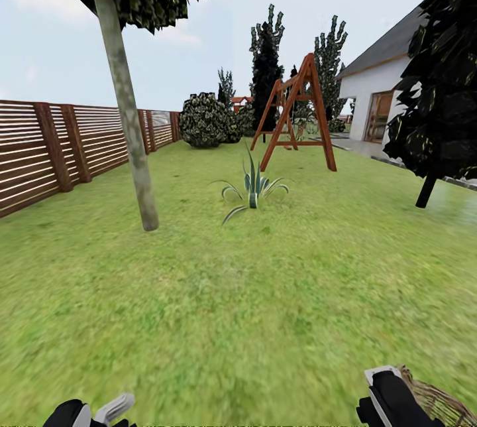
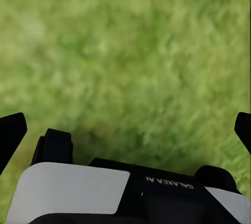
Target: Take the three Easter eggs out of the wicker basket on the lawn in the garden, then place them on the lawn next to a single tree (choose any tree) so that all three eggs are next to the same tree and none are left in the basket.
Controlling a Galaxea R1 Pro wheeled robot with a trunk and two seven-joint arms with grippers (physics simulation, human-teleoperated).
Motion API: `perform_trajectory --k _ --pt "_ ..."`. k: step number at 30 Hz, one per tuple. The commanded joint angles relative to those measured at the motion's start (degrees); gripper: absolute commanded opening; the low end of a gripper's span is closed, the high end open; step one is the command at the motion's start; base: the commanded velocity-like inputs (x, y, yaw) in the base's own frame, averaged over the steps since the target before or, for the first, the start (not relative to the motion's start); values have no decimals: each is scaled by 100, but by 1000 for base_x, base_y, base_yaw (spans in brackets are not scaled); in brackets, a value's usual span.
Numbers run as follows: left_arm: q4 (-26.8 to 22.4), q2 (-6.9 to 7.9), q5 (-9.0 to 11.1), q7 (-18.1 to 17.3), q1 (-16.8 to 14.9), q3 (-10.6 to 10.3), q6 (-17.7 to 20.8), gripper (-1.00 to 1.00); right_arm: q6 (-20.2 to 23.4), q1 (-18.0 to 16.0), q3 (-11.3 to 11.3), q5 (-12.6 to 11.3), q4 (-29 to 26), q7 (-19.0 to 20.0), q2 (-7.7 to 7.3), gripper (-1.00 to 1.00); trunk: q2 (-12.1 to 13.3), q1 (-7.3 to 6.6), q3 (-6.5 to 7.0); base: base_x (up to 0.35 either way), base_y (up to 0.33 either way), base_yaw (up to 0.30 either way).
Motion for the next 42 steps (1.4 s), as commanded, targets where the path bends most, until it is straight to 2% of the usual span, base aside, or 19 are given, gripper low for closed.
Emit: perform_trajectory --k 1,13,34,38,42 --pt "-4 -5 -23 -28 -4 15 27 100 30 -4 21 30 -5 0 -5 100 -45 22 -25 0 0 0" --pt "-11 -15 -11 -79 -4 25 27 100 30 -4 22 31 -5 0 -4 100 -526 286 -240 0 0 0" --pt "-4 -27 -17 -54 -4 23 27 100 30 -4 22 32 -5 0 12 100 -526 286 -240 53 -99 0" --pt "-4 -27 -17 -51 -4 23 27 100 30 -4 22 47 4 -6 71 100 -526 286 -240 1 -1 0" --pt "-4 -27 -17 -46 -4 23 27 100 22 -4 22 58 17 -8 107 100 -686 373 -312 0 0 0"
